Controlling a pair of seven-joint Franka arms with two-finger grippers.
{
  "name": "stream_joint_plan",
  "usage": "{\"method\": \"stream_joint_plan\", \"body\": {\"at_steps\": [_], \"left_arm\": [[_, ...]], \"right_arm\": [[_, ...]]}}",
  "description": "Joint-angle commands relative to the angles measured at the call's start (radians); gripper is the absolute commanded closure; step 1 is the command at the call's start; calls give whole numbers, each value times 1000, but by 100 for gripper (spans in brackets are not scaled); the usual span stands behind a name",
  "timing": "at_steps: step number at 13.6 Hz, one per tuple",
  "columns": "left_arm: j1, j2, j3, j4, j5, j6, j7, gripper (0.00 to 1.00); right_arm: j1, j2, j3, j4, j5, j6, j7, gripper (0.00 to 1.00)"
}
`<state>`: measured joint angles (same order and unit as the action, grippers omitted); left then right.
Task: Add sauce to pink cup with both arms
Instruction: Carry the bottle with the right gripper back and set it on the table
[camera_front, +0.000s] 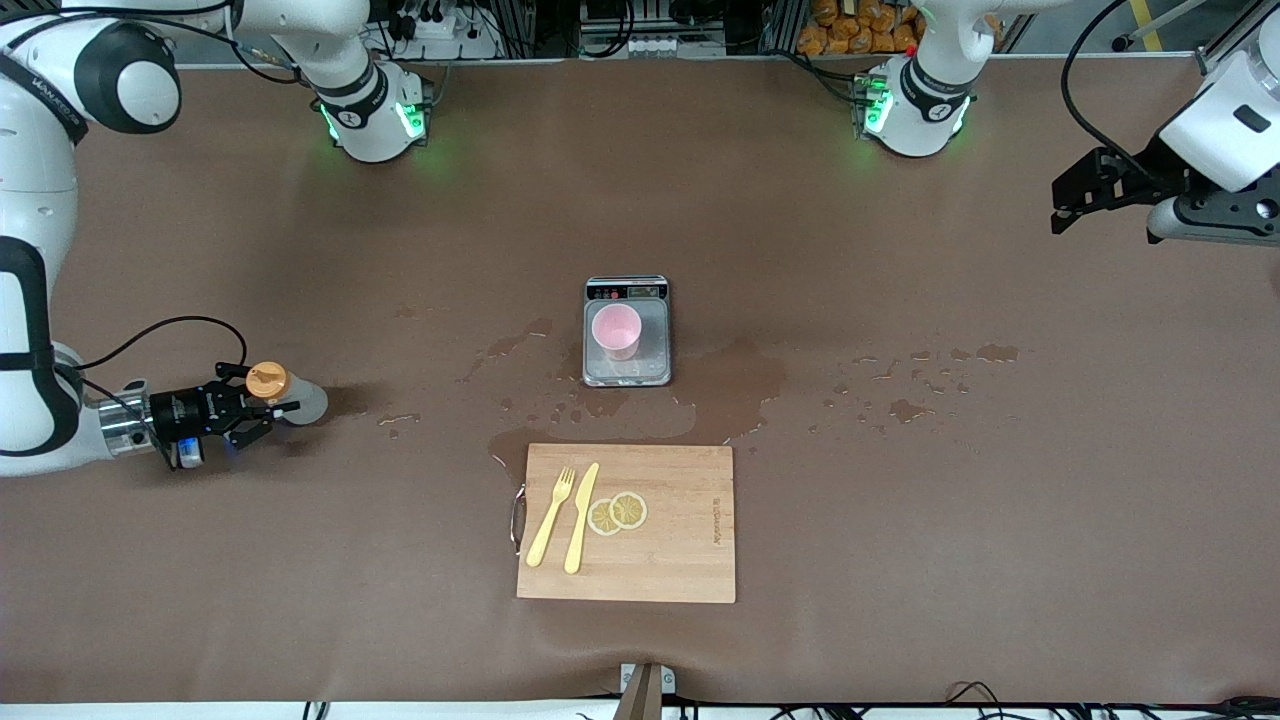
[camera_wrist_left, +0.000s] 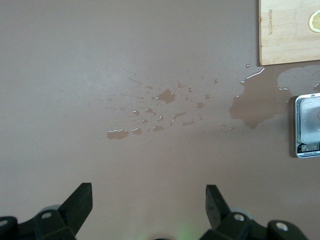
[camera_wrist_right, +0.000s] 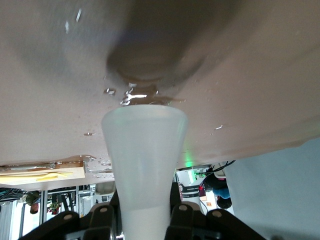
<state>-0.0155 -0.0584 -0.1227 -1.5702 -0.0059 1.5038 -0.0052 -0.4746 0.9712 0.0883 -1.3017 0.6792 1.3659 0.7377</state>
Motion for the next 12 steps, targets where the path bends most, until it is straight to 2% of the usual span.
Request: {"method": "stream_joint_plan", "body": {"at_steps": [1,4,5,6,7,8,9,10,12], "left_arm": [[3,-9,-3,6,18,-17,4,0],[2,-15,-9,4,17,-39,5,0],[3,-14,-9,4,15,-39,4,0],[3,-14,-8,4,14,-39,4,0],[3,-14,-8,4,14,-37,4,0],[2,-12,-8,4,14,-37,-2,0],[2,-14,-9,1,12,-37,-7,0],[2,-12,-11,1,12,-37,-10,0],[2,-14,-11,1,12,-37,-10,0]], "right_arm": [[-35,40,18,10,25,-11,-49,100],[-42,54,18,10,25,-8,-80,100],[-42,54,18,10,25,-8,-78,96],[-42,54,18,10,23,-10,-69,75],[-36,54,18,12,23,-8,-66,44],[-35,54,18,15,23,-10,-52,28],[-32,51,18,19,25,-11,-38,4],[-32,49,18,27,22,-11,-44,0],[-41,46,18,54,16,-16,-52,0]]}}
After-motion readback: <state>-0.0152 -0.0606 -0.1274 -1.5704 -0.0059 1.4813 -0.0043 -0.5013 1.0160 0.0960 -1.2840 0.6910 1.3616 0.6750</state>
